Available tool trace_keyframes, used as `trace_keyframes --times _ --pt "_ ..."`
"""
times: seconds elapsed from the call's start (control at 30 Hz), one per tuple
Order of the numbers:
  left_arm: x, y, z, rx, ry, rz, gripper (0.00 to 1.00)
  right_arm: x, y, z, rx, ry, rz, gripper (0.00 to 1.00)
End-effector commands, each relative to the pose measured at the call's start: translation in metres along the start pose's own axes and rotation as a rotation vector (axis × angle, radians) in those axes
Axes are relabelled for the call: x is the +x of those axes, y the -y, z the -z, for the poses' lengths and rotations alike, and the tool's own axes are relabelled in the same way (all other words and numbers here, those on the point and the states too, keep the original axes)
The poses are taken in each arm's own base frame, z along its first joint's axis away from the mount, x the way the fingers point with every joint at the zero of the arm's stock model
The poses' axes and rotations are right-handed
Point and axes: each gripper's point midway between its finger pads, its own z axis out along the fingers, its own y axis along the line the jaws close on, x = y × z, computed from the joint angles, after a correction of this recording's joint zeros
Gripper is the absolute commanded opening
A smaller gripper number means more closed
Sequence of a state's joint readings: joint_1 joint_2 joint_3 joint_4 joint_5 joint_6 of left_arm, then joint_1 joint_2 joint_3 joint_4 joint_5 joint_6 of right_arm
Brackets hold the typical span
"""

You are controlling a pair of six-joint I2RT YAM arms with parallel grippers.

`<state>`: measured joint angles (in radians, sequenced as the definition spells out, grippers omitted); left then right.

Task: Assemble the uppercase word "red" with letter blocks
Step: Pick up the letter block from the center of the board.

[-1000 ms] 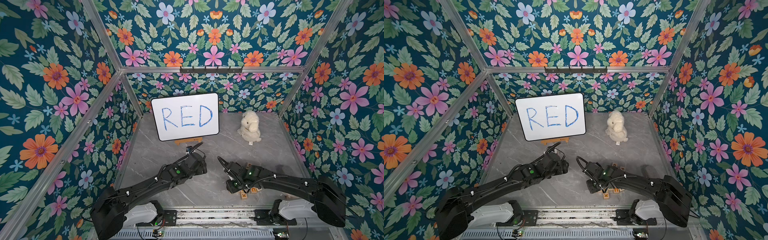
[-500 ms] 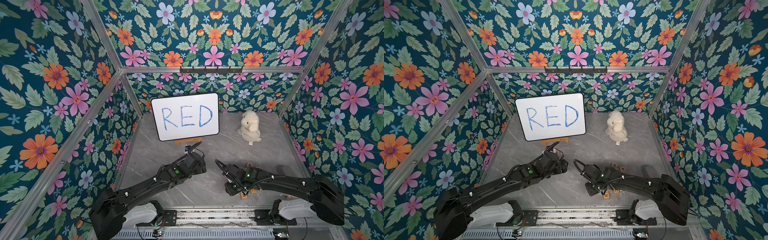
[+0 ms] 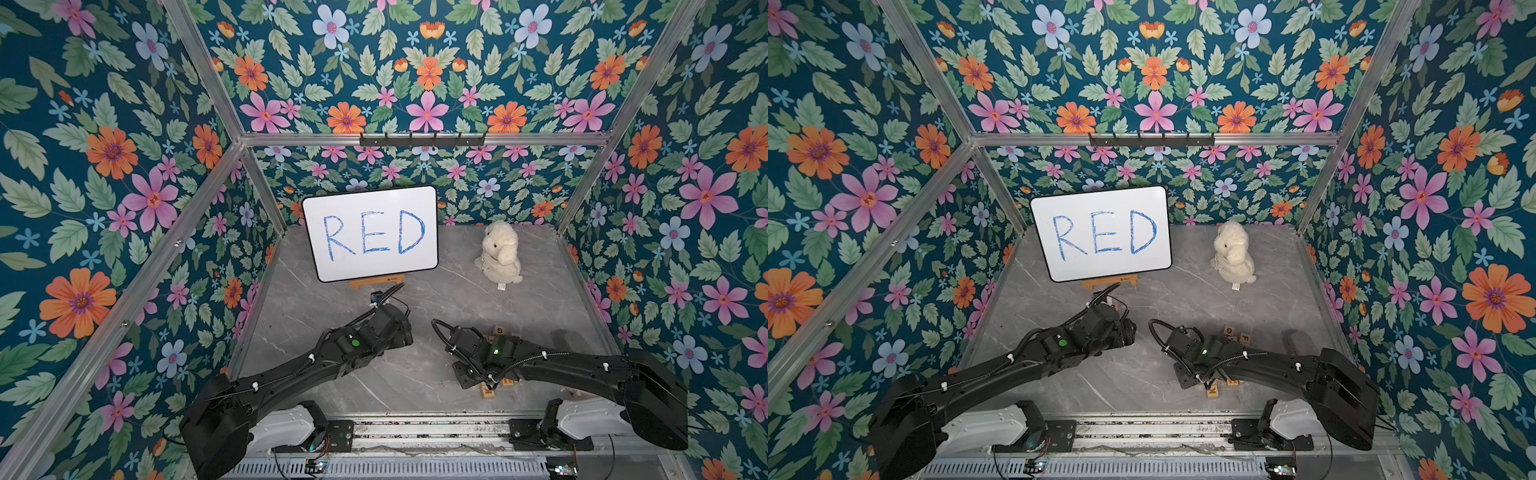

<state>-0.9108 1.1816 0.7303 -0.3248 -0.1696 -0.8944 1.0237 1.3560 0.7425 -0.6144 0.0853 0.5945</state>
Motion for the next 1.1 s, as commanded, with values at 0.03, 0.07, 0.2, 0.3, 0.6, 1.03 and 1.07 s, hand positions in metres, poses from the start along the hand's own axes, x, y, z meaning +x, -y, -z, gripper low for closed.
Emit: trace_keyframes --times 0.03,0.07,0.2,0.3,0.6,1.03,1.07 --pt "-0.004 0.000 0.001 -0.006 0.014 0.008 0.86 -0.001 -0.009 -0.006 -0.030 -0.020 -0.012 0.48" --pt "-0.004 0.000 0.001 -0.008 0.015 0.008 0.86 0.000 -0.010 -0.007 -0.034 -0.026 -0.010 0.48" --pt "-0.004 0.000 0.001 -0.009 0.016 0.008 0.86 0.001 -0.017 -0.007 -0.065 -0.032 -0.003 0.47" --pt "-0.004 -0.001 0.000 -0.011 0.014 0.009 0.86 0.002 -0.020 -0.004 -0.074 -0.029 0.005 0.47" --pt "-0.004 0.000 -0.001 -0.014 0.014 0.001 0.86 0.006 -0.019 -0.002 -0.082 -0.029 0.013 0.50" --pt "-0.011 -0.002 0.002 -0.038 0.040 -0.011 0.85 0.006 -0.021 -0.012 -0.023 -0.099 0.021 0.43" --pt "-0.014 -0.005 0.003 -0.056 0.049 -0.009 0.85 0.005 -0.021 -0.012 -0.021 -0.100 0.017 0.42"
